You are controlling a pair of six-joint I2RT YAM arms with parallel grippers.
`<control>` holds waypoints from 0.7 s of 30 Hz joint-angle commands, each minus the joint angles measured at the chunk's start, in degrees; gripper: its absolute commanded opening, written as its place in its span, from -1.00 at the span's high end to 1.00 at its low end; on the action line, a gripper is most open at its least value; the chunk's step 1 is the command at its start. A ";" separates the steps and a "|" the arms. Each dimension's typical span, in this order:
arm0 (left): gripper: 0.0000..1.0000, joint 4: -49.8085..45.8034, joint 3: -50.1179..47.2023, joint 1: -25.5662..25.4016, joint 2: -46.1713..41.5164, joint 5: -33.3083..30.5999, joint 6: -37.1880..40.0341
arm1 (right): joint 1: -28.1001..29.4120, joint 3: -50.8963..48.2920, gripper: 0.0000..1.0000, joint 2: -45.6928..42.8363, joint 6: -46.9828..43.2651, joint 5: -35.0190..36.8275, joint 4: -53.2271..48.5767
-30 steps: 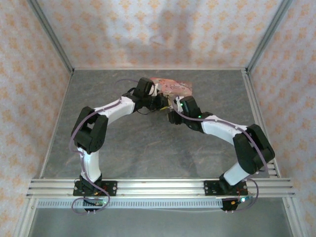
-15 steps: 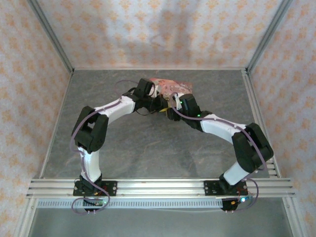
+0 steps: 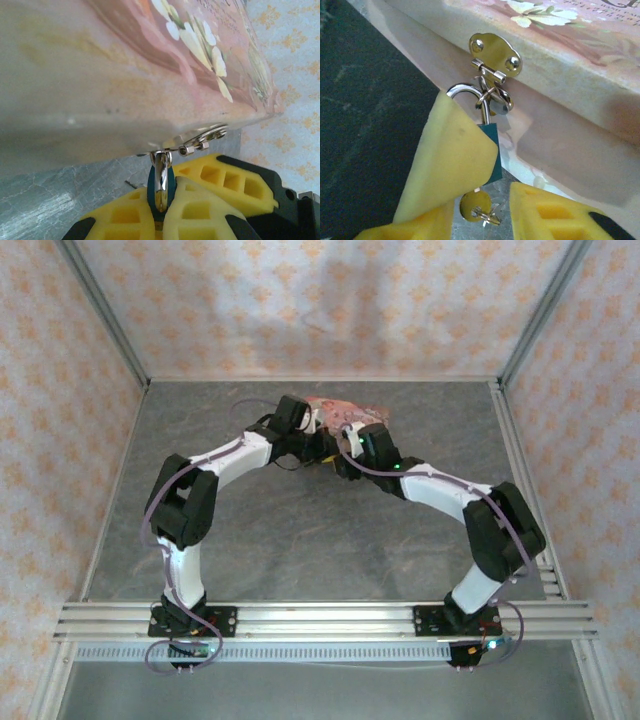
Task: Unlock the padlock with the key
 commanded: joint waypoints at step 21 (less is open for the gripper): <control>0.94 -1.19 1.39 0.05 0.54 3.06 2.47 | -5.09 1.13 1.00 0.99 4.81 -19.40 2.40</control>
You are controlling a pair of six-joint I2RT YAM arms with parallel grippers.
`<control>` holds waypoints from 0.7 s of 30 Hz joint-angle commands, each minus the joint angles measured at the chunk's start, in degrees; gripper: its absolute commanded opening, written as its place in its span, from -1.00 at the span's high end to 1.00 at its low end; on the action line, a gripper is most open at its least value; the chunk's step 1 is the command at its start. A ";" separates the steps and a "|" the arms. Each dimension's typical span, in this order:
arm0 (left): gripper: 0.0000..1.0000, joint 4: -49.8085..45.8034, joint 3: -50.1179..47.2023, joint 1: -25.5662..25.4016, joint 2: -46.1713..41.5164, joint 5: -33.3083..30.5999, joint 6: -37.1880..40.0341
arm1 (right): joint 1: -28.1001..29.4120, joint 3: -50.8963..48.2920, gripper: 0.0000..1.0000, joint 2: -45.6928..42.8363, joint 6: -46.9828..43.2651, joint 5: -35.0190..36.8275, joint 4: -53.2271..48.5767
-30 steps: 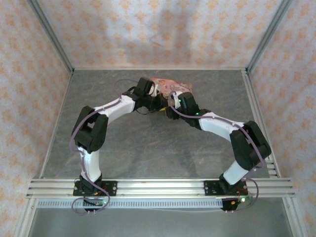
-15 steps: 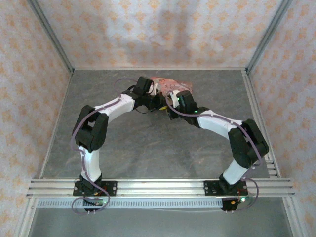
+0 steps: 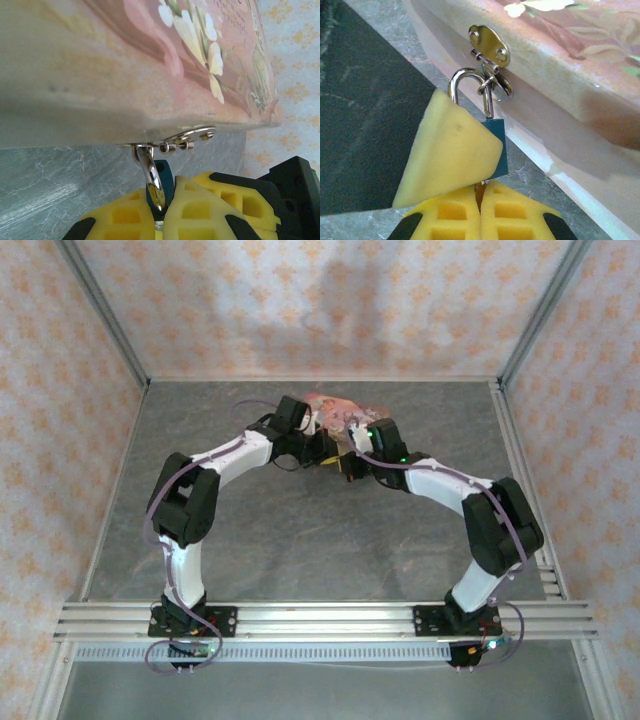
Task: Unlock the padlock with the key
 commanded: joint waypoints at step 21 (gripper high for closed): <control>0.48 2.63 -4.97 -0.53 0.23 -2.22 1.02 | -0.66 -2.63 0.71 6.21 5.40 -6.47 5.44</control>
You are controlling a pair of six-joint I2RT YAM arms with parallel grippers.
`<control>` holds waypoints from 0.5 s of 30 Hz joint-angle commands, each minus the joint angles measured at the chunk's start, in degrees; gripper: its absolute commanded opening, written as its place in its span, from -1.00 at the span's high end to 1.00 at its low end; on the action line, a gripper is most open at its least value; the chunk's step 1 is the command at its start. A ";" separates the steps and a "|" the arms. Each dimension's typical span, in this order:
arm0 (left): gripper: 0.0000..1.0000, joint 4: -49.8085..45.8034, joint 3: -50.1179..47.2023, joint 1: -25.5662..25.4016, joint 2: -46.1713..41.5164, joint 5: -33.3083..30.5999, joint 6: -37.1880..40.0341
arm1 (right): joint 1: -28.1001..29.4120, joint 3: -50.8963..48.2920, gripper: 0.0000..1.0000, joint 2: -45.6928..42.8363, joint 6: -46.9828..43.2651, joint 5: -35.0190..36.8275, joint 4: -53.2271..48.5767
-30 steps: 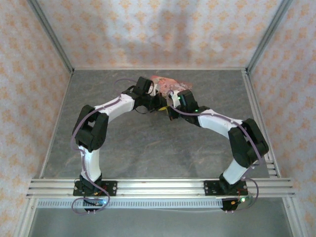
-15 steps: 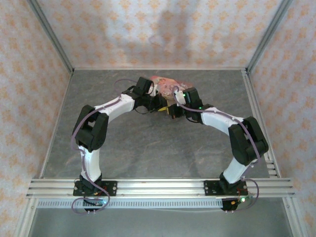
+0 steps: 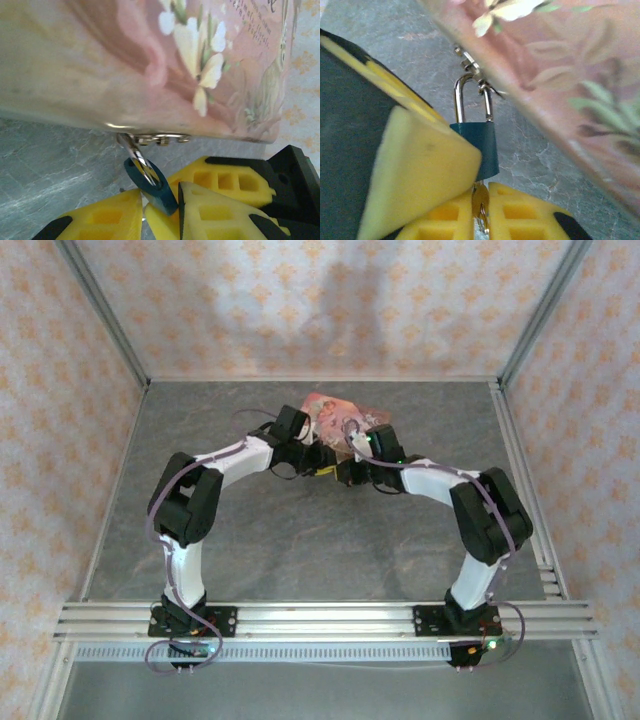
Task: Unlock the padlock with the key
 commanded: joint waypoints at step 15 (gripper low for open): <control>0.40 0.73 -6.78 -0.27 -6.35 -6.08 2.39 | 0.60 -3.86 0.40 -2.65 0.05 4.68 1.39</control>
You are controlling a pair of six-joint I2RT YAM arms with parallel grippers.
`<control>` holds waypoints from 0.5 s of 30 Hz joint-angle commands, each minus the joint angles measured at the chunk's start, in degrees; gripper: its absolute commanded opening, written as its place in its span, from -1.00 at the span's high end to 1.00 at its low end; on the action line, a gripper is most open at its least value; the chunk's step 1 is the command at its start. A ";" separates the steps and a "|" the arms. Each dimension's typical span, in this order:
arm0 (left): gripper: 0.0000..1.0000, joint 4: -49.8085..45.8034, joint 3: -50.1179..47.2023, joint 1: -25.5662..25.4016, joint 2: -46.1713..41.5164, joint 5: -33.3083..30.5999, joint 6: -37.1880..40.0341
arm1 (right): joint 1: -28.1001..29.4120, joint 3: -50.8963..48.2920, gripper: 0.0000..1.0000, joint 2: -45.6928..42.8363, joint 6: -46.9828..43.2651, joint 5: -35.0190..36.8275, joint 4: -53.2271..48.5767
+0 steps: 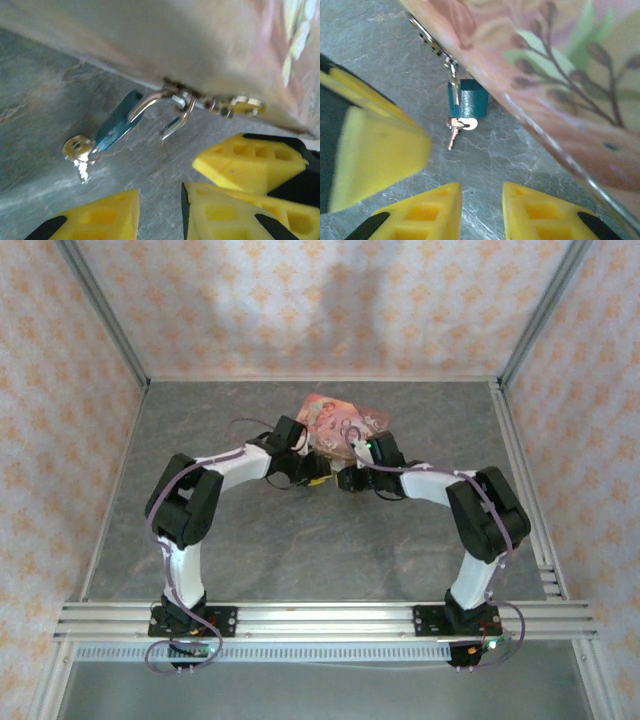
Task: Unlock the padlock with the key
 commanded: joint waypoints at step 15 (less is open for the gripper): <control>0.12 -2.72 -13.11 1.45 -23.48 -20.45 1.04 | 14.08 -1.61 0.10 -5.08 4.68 30.00 5.51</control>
